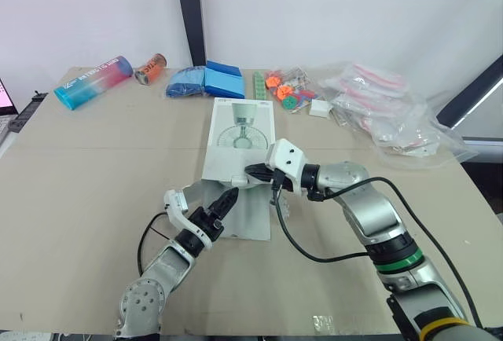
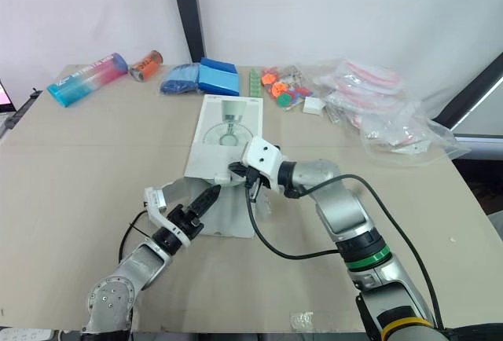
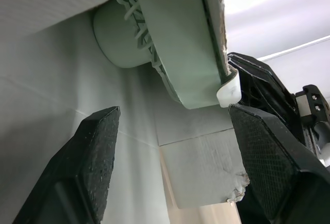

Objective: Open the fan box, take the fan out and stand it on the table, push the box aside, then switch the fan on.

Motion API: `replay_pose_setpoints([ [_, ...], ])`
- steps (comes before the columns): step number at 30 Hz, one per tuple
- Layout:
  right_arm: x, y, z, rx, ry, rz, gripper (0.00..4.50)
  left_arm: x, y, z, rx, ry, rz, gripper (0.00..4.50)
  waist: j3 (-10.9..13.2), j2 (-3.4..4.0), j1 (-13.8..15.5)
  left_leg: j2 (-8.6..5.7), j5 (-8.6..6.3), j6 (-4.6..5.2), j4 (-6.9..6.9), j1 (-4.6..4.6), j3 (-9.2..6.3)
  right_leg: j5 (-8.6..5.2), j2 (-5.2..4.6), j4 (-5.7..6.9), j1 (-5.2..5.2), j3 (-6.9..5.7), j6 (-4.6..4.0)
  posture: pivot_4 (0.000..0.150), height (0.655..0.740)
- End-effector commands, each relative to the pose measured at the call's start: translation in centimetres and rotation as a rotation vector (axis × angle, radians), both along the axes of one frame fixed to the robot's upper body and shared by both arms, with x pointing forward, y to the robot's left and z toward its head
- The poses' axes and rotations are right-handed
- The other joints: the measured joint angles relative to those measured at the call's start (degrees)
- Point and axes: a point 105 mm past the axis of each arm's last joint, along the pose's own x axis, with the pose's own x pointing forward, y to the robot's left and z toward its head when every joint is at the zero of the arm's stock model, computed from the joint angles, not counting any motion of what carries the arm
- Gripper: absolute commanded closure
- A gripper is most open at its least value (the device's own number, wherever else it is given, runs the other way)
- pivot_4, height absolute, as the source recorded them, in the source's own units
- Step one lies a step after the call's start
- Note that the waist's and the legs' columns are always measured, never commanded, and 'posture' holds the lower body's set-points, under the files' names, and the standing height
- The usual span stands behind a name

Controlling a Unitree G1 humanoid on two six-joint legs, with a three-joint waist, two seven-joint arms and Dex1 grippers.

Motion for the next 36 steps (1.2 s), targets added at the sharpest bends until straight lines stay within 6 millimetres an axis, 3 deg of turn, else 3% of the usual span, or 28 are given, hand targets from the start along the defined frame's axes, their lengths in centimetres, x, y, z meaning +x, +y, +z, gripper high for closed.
replay_pose_setpoints([
  [1, -0.5, 0.1, -1.1, -0.030, 0.031, 0.014, 4.50, 0.3, -0.1, 0.1, 0.020, -0.010, 0.002, 0.91, 0.00, 0.00, 0.00, 0.00, 0.00, 0.00, 0.00, 0.00, 0.00, 0.00, 0.00, 0.00, 0.00, 0.00, 0.00, 0.150, 0.7400],
  [11, -0.5, 0.3, -1.1, -0.027, 0.030, 0.018, 4.50, 0.5, 0.0, -0.4, 0.039, 0.007, 0.011, 0.91, 0.00, 0.00, 0.00, 0.00, 0.00, 0.00, 0.00, 0.00, 0.00, 0.00, 0.00, -0.01, 0.00, 0.00, 0.01, 0.150, 0.7400],
  [36, -0.4, 0.5, -1.2, -0.024, 0.028, 0.014, 4.50, 1.6, -0.6, 1.2, 0.009, -0.061, -0.001, 0.91, 0.00, 0.00, 0.00, 0.00, 0.00, 0.00, 0.00, -0.02, -0.01, -0.01, 0.00, -0.03, 0.00, -0.01, 0.02, 0.150, 0.7400],
])
